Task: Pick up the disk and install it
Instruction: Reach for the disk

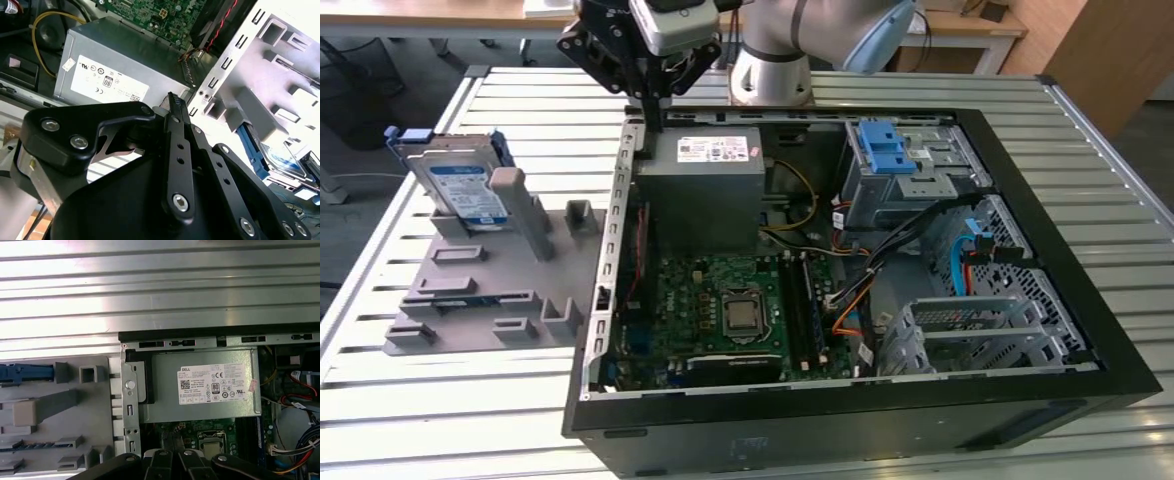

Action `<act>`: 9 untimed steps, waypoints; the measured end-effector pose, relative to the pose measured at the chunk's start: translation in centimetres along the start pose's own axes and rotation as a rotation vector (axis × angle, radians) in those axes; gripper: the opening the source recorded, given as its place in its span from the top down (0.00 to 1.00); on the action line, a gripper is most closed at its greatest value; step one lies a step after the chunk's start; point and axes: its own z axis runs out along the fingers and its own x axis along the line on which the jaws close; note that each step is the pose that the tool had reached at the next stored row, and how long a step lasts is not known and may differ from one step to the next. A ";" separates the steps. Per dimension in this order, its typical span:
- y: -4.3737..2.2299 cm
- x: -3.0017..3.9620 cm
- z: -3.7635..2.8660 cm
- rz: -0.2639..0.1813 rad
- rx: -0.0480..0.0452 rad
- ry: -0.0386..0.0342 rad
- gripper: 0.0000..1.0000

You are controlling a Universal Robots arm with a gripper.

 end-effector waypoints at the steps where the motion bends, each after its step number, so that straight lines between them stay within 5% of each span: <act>1: 0.00 0.06 0.00 0.000 0.0000 0.0000 0.89; 9: -0.02 0.39 0.03 0.000 0.0000 0.0002 0.89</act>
